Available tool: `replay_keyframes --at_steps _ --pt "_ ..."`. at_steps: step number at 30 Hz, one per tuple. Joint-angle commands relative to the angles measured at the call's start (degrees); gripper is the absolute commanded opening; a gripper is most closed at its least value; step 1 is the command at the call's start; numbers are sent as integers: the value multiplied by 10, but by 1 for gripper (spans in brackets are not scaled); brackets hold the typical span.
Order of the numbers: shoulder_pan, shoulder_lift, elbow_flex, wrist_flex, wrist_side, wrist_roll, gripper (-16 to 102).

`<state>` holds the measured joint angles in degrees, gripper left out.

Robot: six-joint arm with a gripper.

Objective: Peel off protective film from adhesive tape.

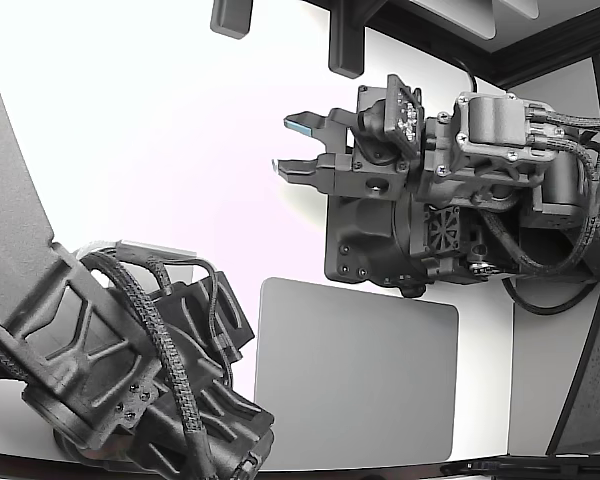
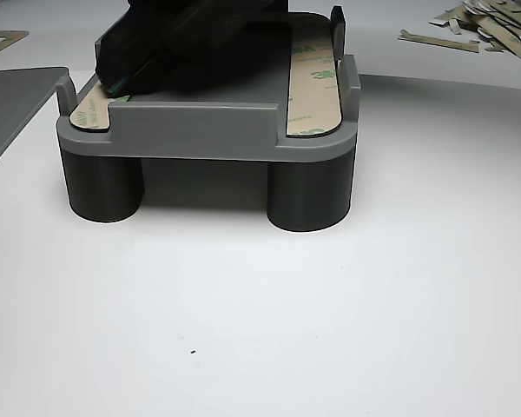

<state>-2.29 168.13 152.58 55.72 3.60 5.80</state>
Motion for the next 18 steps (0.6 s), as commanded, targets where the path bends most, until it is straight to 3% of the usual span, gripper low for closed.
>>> replay_keyframes --at_steps 1,9,16,18 --pt "-10 11 -14 -4 10 5 -11" --pt "-10 11 -14 -4 7 4 -11" --pt "8 -65 -92 -14 -31 -42 -11" --pt "38 -91 -115 -17 -11 -63 -10"
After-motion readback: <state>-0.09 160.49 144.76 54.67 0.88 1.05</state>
